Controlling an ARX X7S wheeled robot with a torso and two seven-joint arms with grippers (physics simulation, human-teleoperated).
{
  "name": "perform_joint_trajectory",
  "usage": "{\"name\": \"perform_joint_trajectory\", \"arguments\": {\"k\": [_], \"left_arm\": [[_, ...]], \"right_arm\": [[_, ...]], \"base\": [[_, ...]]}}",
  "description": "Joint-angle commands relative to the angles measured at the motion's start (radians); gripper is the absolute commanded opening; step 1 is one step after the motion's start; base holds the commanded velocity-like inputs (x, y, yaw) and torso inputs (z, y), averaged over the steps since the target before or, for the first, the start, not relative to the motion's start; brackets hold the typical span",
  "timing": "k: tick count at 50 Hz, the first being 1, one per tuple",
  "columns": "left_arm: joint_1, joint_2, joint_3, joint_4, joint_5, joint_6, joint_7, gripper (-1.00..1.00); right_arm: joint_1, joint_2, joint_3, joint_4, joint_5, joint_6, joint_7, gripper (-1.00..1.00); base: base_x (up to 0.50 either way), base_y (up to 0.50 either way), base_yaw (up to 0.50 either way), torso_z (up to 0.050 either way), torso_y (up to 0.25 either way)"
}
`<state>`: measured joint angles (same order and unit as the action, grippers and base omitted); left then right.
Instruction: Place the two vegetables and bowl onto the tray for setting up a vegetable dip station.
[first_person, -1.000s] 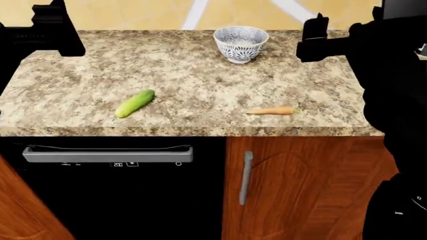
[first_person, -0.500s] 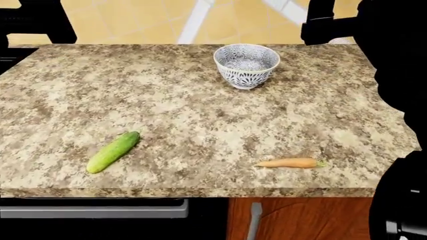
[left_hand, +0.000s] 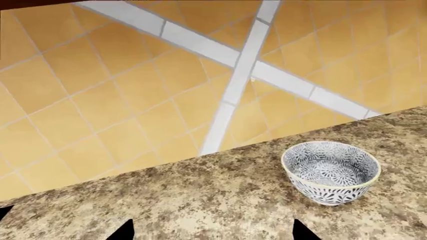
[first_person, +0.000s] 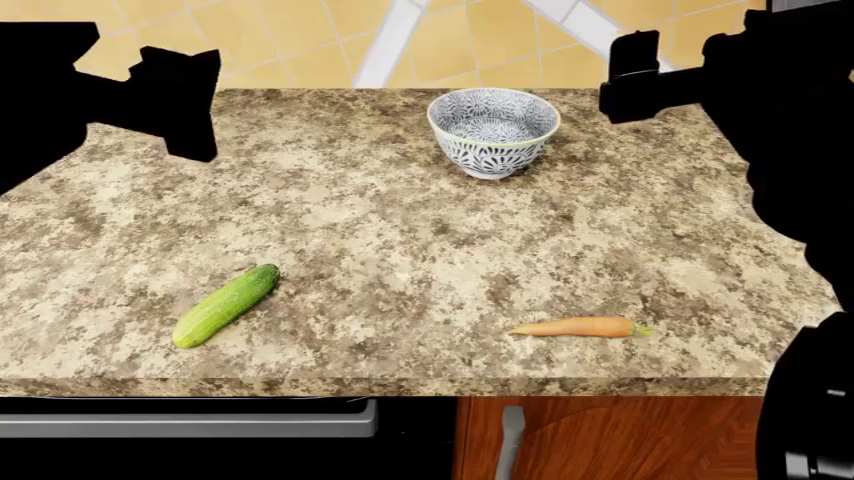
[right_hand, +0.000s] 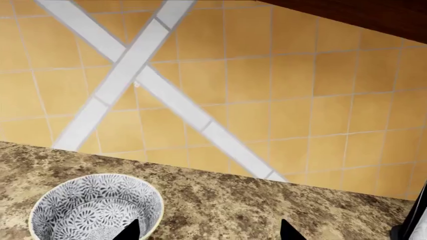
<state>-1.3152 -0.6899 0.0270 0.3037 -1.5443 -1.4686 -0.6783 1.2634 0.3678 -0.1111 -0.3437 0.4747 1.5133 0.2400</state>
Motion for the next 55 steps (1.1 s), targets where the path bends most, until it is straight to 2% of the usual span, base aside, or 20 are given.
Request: {"name": "perform_joint_trajectory", "arguments": {"k": [1, 3, 4, 8, 12, 14, 15, 18, 19, 21, 25, 38, 49, 55], "left_arm": [[-0.024, -0.011, 0.074, -0.030, -0.085, -0.044, 0.105, 1.00], [-0.012, -0.002, 0.065, -0.052, -0.179, -0.015, 0.058, 1.00], [0.000, -0.004, 0.074, -0.041, -0.133, -0.019, 0.101, 1.00], [0.004, 0.000, 0.101, -0.050, -0.159, -0.018, 0.089, 1.00], [-0.028, -0.024, 0.183, -0.133, -0.328, -0.002, -0.069, 1.00], [-0.055, -0.036, 0.243, -0.142, -0.372, -0.030, -0.097, 1.00], [-0.069, -0.030, 0.249, -0.120, -0.330, -0.058, -0.067, 1.00], [-0.083, -0.051, 0.322, -0.155, -0.462, -0.034, -0.117, 1.00], [-0.084, -0.050, 0.307, -0.133, -0.423, -0.037, -0.112, 1.00], [-0.106, -0.074, 0.383, -0.211, -0.510, 0.018, -0.206, 1.00], [-0.150, -0.088, 0.433, -0.237, -0.512, -0.021, -0.210, 1.00], [-0.236, -0.129, 0.622, -0.283, -0.702, 0.008, -0.317, 1.00], [-0.240, -0.157, 0.667, -0.304, -0.721, 0.017, -0.327, 1.00], [-0.263, -0.180, 0.718, -0.283, -0.794, 0.021, -0.352, 1.00]], "right_arm": [[-0.031, 0.012, -0.006, 0.002, 0.017, -0.010, 0.001, 1.00], [-0.038, 0.019, -0.003, 0.000, 0.019, -0.015, 0.000, 1.00], [-0.040, 0.023, -0.005, -0.002, 0.019, -0.012, 0.003, 1.00], [-0.053, 0.025, 0.011, -0.007, 0.024, -0.016, 0.006, 1.00], [-0.059, 0.024, 0.010, -0.002, 0.026, -0.021, 0.008, 1.00], [-0.060, 0.026, 0.006, 0.004, 0.026, -0.028, 0.007, 1.00], [-0.064, 0.027, 0.005, 0.002, 0.028, -0.028, 0.007, 1.00], [-0.073, 0.030, 0.012, 0.000, 0.031, -0.029, 0.009, 1.00], [-0.075, 0.031, 0.015, -0.006, 0.034, -0.026, 0.010, 1.00], [-0.078, 0.032, 0.015, -0.007, 0.036, -0.030, 0.008, 1.00], [-0.085, 0.032, 0.014, -0.005, 0.039, -0.037, 0.009, 1.00], [-0.125, 0.049, 0.011, -0.002, 0.034, -0.074, 0.018, 1.00], [-0.148, 0.052, 0.009, 0.005, 0.034, -0.095, 0.022, 1.00], [-0.149, 0.057, 0.011, 0.005, 0.037, -0.094, 0.023, 1.00]], "base": [[0.00, 0.00, 0.00, 0.000, 0.000], [0.00, 0.00, 0.00, 0.000, 0.000], [0.00, 0.00, 0.00, 0.000, 0.000], [0.00, 0.00, 0.00, 0.000, 0.000], [0.00, 0.00, 0.00, 0.000, 0.000], [0.00, 0.00, 0.00, 0.000, 0.000], [0.00, 0.00, 0.00, 0.000, 0.000], [0.00, 0.00, 0.00, 0.000, 0.000], [0.00, 0.00, 0.00, 0.000, 0.000], [0.00, 0.00, 0.00, 0.000, 0.000], [0.00, 0.00, 0.00, 0.000, 0.000], [0.00, 0.00, 0.00, 0.000, 0.000], [0.00, 0.00, 0.00, 0.000, 0.000], [0.00, 0.00, 0.00, 0.000, 0.000]]}}
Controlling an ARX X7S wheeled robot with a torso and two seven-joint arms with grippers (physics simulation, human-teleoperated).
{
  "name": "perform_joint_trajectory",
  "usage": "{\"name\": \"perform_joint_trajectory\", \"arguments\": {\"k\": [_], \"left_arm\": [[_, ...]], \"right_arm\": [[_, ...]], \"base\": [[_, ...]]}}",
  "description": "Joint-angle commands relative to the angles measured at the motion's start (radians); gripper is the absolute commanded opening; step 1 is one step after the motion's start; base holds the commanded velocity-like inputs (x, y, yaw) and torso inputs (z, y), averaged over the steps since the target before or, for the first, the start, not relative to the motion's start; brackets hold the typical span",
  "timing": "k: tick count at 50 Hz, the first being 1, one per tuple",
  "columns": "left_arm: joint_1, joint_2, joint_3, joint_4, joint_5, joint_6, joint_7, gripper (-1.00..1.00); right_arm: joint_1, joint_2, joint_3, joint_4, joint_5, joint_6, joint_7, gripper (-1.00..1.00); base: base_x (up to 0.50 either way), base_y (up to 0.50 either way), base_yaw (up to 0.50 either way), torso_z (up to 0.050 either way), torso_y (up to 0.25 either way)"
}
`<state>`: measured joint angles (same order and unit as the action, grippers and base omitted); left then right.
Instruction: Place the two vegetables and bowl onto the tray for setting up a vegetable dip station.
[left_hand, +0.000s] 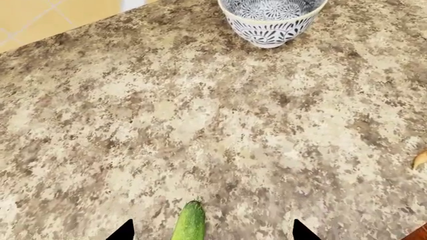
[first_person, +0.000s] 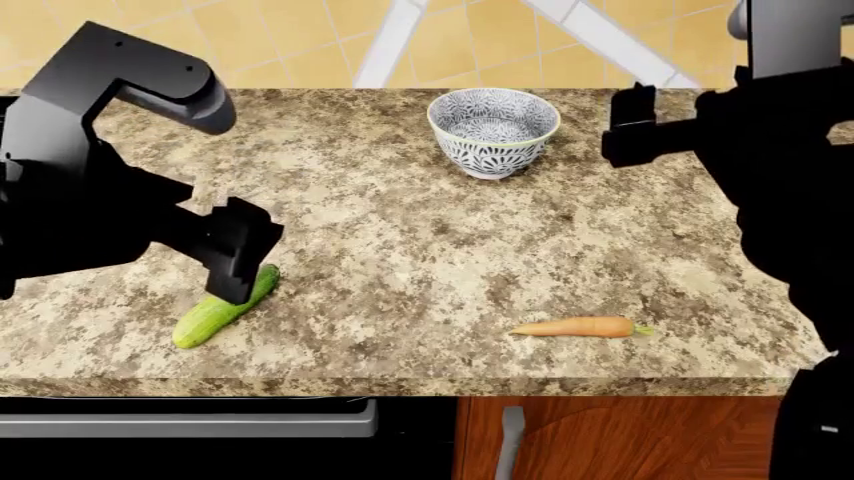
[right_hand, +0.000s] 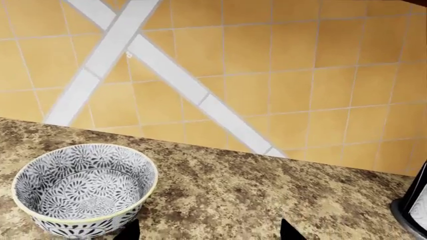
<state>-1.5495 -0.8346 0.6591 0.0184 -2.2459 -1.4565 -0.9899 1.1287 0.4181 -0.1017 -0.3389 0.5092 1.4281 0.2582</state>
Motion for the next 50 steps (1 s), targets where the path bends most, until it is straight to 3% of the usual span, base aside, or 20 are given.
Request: {"name": "perform_joint_trajectory", "arguments": {"k": [1, 20, 50], "left_arm": [[-0.029, -0.041, 0.093, 0.009, -0.102, 0.012, -0.046, 1.00], [-0.010, -0.079, 0.134, 0.028, -0.081, -0.004, -0.040, 1.00], [0.106, -0.070, 0.123, 0.015, 0.223, -0.033, 0.086, 1.00]], "right_arm": [[-0.016, 0.008, 0.000, -0.001, 0.003, -0.010, 0.005, 1.00], [-0.040, 0.013, 0.009, -0.005, 0.013, -0.026, 0.008, 1.00], [-0.064, 0.018, 0.002, 0.000, 0.027, -0.057, 0.006, 1.00]], "base": [[0.00, 0.00, 0.00, 0.000, 0.000], [0.00, 0.00, 0.00, 0.000, 0.000], [0.00, 0.00, 0.00, 0.000, 0.000]]}}
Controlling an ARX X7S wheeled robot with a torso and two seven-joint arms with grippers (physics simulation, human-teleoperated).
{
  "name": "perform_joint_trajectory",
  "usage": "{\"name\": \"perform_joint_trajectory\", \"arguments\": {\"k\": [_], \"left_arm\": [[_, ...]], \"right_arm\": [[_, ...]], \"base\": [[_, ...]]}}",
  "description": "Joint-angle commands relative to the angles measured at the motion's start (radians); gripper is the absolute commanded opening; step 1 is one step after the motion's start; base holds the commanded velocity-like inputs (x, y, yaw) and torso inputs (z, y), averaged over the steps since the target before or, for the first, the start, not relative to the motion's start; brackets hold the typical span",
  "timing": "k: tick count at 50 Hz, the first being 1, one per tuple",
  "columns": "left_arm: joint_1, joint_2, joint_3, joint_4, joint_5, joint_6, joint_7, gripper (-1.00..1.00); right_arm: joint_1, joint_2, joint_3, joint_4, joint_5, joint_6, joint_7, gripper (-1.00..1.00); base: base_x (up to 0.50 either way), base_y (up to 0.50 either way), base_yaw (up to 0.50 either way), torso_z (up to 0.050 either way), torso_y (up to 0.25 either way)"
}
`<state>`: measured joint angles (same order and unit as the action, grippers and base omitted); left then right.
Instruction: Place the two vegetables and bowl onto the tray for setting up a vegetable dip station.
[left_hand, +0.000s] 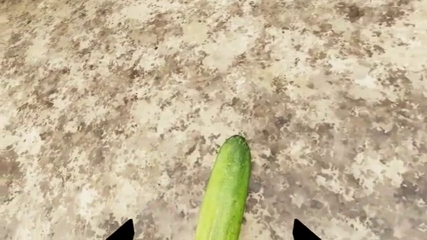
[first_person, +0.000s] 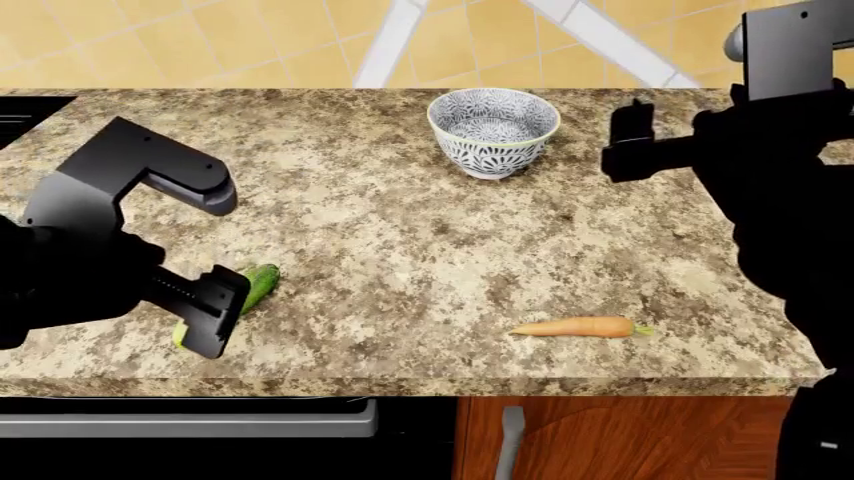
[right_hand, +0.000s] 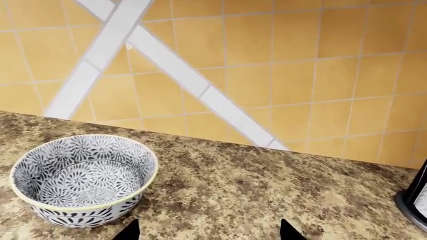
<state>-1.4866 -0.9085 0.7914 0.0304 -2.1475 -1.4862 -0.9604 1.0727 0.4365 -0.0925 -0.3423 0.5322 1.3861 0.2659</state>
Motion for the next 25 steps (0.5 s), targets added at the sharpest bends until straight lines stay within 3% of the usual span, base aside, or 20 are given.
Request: {"name": "perform_joint_trajectory", "arguments": {"k": [1, 25], "left_arm": [[0.045, 0.004, -0.011, 0.002, 0.130, 0.000, 0.063, 1.00], [0.074, 0.070, 0.052, 0.008, 0.305, -0.007, 0.202, 1.00]], "right_arm": [[-0.009, 0.000, -0.010, 0.007, 0.003, -0.020, -0.003, 1.00], [-0.049, 0.008, 0.000, 0.002, 0.013, -0.044, -0.001, 1.00]], "base": [[0.00, 0.00, 0.00, 0.000, 0.000], [0.00, 0.00, 0.00, 0.000, 0.000]]}}
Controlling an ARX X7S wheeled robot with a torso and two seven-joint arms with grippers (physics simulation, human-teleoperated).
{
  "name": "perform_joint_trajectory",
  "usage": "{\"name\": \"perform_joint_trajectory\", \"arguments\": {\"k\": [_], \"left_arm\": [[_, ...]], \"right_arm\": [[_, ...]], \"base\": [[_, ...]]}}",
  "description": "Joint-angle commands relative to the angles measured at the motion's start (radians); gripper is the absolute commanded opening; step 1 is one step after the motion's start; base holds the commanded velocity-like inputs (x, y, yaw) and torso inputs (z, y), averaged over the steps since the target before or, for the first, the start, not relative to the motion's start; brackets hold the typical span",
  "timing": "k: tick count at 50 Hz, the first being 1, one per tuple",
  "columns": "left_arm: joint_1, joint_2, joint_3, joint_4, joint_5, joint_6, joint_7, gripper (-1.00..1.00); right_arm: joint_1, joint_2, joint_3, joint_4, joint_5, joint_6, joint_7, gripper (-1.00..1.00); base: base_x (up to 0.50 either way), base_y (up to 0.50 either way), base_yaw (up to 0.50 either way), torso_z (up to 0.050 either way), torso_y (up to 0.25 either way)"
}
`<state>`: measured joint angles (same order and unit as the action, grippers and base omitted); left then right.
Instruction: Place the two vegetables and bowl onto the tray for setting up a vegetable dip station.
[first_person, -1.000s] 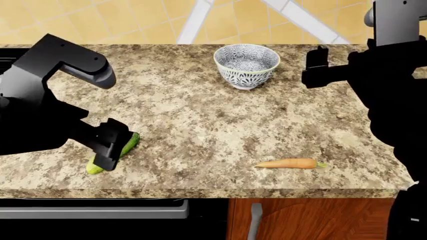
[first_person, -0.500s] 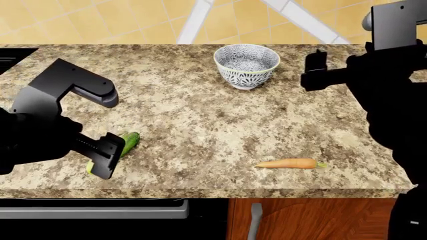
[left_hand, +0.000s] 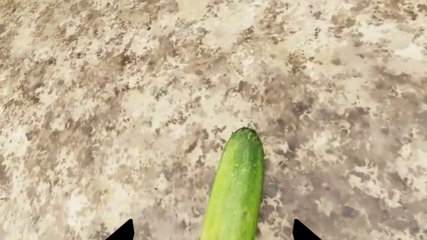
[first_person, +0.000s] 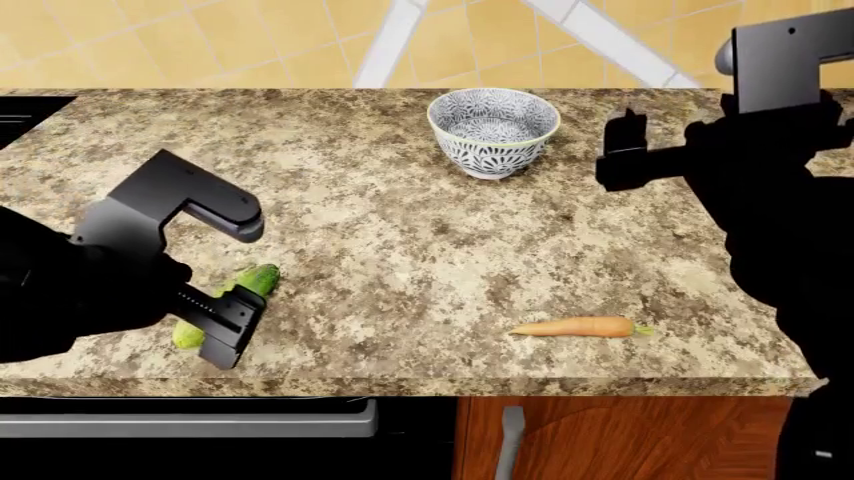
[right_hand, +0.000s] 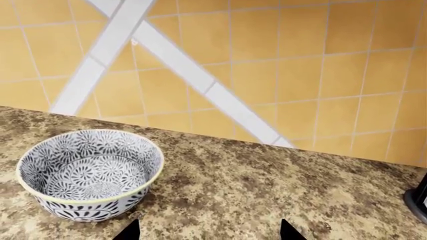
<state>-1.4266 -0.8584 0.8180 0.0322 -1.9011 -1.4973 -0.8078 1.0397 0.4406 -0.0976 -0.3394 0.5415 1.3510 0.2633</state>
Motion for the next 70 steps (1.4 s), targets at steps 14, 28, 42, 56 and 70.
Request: {"name": "perform_joint_trajectory", "arguments": {"k": [14, 28, 42, 56, 70], "left_arm": [[0.038, 0.025, 0.061, 0.012, 0.115, 0.022, 0.106, 1.00], [0.058, 0.023, 0.095, 0.011, 0.141, 0.042, 0.122, 1.00], [0.045, 0.011, 0.110, 0.017, 0.125, 0.060, 0.089, -1.00], [-0.010, -0.108, -0.120, 0.205, 0.102, 0.326, 0.016, -1.00], [-0.007, -0.255, -0.359, 0.479, 0.018, 0.587, -0.130, -1.00]], "right_arm": [[-0.032, 0.008, 0.005, 0.007, 0.006, -0.030, 0.001, 1.00], [-0.051, 0.012, 0.013, 0.008, 0.010, -0.042, 0.004, 1.00], [-0.065, 0.017, 0.019, 0.009, 0.015, -0.049, 0.006, 1.00], [-0.064, 0.024, 0.023, 0.002, 0.022, -0.046, 0.010, 1.00], [-0.019, 0.016, 0.040, -0.029, 0.059, 0.026, 0.019, 1.00]], "base": [[0.00, 0.00, 0.00, 0.000, 0.000], [0.00, 0.00, 0.00, 0.000, 0.000], [0.00, 0.00, 0.00, 0.000, 0.000], [0.00, 0.00, 0.00, 0.000, 0.000], [0.00, 0.00, 0.00, 0.000, 0.000]]}}
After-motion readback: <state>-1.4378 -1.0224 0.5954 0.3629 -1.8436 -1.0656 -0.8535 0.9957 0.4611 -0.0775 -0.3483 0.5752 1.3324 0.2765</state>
